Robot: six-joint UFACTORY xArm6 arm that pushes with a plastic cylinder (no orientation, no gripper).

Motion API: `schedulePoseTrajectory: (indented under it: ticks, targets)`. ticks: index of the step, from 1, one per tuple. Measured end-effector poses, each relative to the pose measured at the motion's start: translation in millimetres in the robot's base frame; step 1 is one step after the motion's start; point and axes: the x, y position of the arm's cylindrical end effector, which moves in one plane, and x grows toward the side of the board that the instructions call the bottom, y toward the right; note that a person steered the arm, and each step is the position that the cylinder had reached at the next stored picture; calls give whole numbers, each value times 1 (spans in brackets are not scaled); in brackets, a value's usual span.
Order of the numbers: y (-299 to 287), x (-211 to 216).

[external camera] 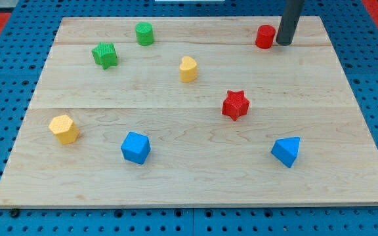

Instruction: Push the yellow heart slightly to the left of the board

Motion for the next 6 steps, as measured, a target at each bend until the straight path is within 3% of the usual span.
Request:
schedulePoseTrajectory:
  ticks: [2,4,5,6]
  targets:
    - [34,-9]
    - [-4,-48]
    - [14,-34]
    - [50,13]
